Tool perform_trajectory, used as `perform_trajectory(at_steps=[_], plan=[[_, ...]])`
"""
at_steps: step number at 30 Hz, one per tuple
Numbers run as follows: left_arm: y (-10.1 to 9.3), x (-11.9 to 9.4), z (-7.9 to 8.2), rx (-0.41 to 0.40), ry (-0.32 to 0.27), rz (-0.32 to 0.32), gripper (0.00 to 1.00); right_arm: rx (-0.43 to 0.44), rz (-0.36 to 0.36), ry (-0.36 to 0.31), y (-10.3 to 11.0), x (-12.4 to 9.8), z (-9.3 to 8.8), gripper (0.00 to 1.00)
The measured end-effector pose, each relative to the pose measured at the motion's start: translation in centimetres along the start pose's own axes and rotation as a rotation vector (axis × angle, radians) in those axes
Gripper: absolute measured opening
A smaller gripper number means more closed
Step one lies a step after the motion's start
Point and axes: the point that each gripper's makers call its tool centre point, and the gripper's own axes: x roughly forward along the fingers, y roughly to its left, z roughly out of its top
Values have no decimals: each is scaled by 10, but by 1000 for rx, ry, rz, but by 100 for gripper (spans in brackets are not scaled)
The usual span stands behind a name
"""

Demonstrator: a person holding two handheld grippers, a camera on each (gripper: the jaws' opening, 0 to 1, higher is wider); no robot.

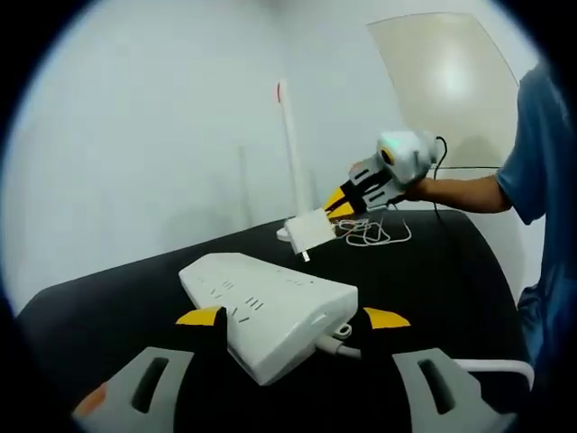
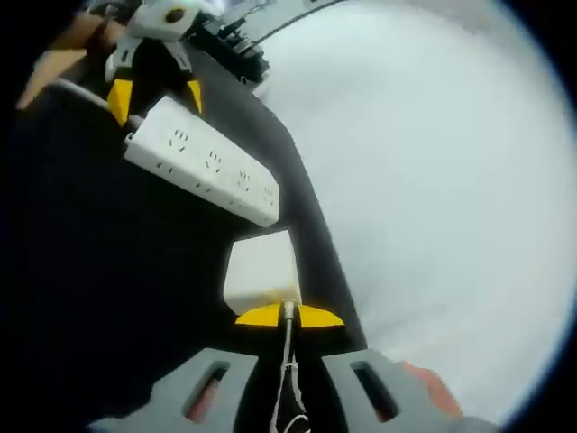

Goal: Insert the desk lamp plug into the socket, turn on the power strip switch, turn on the lamp switch, then turn off the lamp switch, turn off the power strip switch, and remove the plug from the socket.

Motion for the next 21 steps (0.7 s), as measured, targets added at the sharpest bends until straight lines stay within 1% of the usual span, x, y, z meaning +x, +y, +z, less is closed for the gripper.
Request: perform_trajectory(at_steps=[2, 4, 9, 16, 21], plan=[[3, 0, -1, -1, 0, 5, 56, -23, -30, -14, -2, -3, 2, 6], [3, 0, -1, -2, -1, 7, 56, -32, -41, -27, -1, -5, 3, 6], [6, 0, -3, -7, -2, 13, 57, -111, -88, -47, -7, -14, 8, 6], [7, 1, -3, -11, -1, 22, 58, -184, -130, -67, -15, -21, 18, 6], [6, 1, -2, -12, -2, 26, 58, -203, -142, -80, -16, -21, 24, 6]])
